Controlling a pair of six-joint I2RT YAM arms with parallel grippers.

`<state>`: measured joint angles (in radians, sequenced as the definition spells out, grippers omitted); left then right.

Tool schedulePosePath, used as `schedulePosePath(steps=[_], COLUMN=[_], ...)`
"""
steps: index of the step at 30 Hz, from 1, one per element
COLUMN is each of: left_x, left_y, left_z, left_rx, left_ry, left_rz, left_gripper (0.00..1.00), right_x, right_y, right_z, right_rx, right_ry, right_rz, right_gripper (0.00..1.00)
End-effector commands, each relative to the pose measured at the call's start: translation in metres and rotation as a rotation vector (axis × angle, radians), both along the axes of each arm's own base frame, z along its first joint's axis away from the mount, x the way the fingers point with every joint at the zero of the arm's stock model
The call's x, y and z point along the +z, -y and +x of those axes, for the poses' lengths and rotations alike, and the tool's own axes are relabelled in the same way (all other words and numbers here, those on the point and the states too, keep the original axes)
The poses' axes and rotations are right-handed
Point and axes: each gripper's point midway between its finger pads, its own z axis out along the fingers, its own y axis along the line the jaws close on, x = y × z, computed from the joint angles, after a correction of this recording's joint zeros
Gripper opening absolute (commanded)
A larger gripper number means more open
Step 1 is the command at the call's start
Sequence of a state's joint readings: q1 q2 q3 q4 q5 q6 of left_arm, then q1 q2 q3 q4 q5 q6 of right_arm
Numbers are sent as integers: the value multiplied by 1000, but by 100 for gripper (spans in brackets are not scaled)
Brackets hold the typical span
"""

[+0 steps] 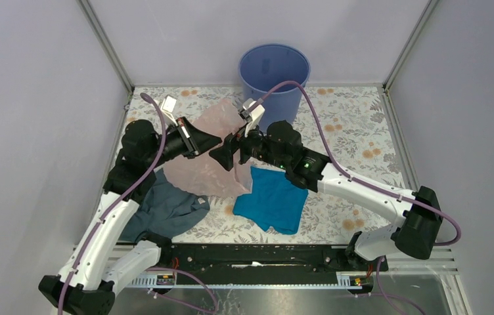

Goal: Put the trash bags into the trash bin

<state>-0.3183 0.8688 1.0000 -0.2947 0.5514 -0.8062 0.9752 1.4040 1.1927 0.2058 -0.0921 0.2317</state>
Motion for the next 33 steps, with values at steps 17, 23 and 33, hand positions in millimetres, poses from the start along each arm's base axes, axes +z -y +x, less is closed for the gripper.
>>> schedulePosePath(steps=[17,23,33], left_x=[64,51,64], left_y=[-18,-49,-26], left_z=[-7,-7,53], left_rx=[220,372,370], left_ry=[56,-17,23], left_rz=[-20,76,155], left_gripper=[90,99,98], right_x=[6,26,143], right_y=[20,48,232], right_z=[-4,-4,-33], right_rx=[-84,-150,-578], right_ry=[-1,-84,205], right_rz=[239,270,341], right_gripper=[0,0,0])
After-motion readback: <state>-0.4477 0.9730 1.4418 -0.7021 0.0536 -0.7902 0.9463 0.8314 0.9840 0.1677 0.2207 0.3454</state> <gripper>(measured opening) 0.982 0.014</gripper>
